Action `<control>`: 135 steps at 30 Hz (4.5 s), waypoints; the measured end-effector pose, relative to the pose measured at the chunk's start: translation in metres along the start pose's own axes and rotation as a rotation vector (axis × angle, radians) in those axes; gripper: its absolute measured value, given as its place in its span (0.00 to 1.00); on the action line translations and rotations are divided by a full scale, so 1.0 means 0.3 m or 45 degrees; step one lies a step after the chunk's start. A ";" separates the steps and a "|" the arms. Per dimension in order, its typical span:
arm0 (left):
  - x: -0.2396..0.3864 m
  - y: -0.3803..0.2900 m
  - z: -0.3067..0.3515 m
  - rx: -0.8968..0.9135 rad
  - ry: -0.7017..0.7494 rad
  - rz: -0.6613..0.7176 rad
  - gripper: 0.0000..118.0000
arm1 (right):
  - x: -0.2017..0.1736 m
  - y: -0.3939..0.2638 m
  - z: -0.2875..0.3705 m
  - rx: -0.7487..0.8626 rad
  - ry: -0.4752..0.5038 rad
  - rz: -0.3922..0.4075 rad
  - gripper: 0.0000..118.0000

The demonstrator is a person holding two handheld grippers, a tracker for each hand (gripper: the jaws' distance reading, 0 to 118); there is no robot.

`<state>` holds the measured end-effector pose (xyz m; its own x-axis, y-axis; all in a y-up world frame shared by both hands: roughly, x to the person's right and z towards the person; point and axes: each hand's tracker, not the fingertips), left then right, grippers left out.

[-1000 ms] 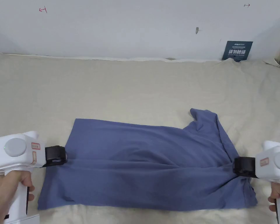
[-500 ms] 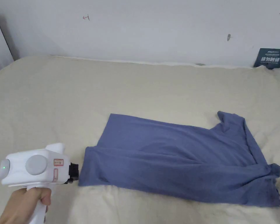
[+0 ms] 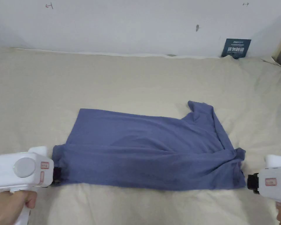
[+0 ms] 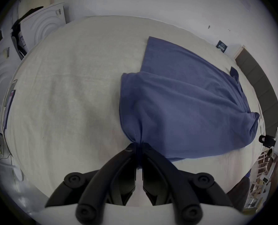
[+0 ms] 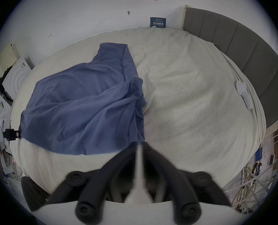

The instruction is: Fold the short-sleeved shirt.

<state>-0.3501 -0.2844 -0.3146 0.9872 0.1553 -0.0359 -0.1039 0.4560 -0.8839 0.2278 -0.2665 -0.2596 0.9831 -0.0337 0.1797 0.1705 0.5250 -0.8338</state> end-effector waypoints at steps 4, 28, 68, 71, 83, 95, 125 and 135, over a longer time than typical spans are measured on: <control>-0.020 0.009 0.030 0.001 -0.017 0.055 0.04 | 0.029 0.043 -0.044 0.020 0.049 -0.056 0.99; -0.024 -0.018 0.113 -0.011 0.049 -0.002 0.04 | -0.047 -0.027 0.008 -0.033 0.066 0.112 0.09; 0.092 0.376 -0.015 0.171 0.122 -0.141 0.92 | -0.065 0.283 0.049 0.101 0.028 0.079 0.00; 0.090 0.491 -0.118 0.075 0.148 -0.133 0.98 | -0.075 0.348 -0.025 0.100 0.047 0.106 0.00; 0.098 0.536 -0.306 0.057 0.225 -0.169 0.00 | -0.078 0.473 -0.265 0.009 -0.024 0.120 0.01; 0.100 0.539 -0.269 0.040 0.198 -0.162 0.00 | -0.086 0.551 -0.431 -0.149 -0.071 0.167 0.99; 0.040 0.465 -0.064 0.142 0.143 -0.062 0.00 | 0.020 0.466 -0.121 0.036 0.104 0.116 0.02; 0.020 0.256 0.233 0.222 0.078 -0.023 0.00 | 0.071 0.282 0.130 0.150 0.181 0.097 0.01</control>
<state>-0.3606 -0.1872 -0.3501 0.9941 0.0944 -0.0536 -0.1000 0.6043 -0.7905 0.2605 -0.1897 -0.3060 0.9938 -0.1052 0.0358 0.0942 0.6261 -0.7740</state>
